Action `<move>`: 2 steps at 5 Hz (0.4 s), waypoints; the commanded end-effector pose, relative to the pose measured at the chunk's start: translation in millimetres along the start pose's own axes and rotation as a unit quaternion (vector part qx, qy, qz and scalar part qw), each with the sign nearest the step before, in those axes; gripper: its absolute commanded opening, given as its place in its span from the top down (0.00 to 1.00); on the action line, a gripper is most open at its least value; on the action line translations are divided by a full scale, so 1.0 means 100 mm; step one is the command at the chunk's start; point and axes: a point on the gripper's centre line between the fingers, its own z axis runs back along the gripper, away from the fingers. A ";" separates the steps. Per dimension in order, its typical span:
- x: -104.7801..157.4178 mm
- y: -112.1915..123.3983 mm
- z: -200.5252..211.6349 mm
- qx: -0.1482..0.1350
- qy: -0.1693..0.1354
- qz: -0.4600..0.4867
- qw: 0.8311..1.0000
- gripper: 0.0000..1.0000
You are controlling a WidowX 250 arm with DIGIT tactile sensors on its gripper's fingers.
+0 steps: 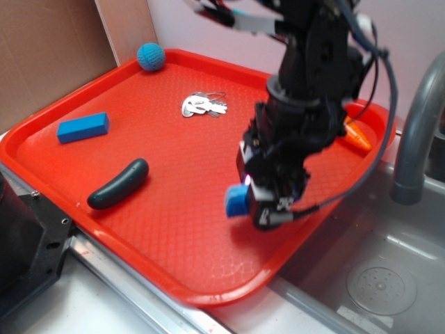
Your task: Grab the blue sponge.
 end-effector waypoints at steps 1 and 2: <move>-0.55 -0.14 1.08 -0.006 -0.096 0.246 0.964 1.00; -0.83 -0.18 1.50 0.007 -0.124 0.318 0.940 1.00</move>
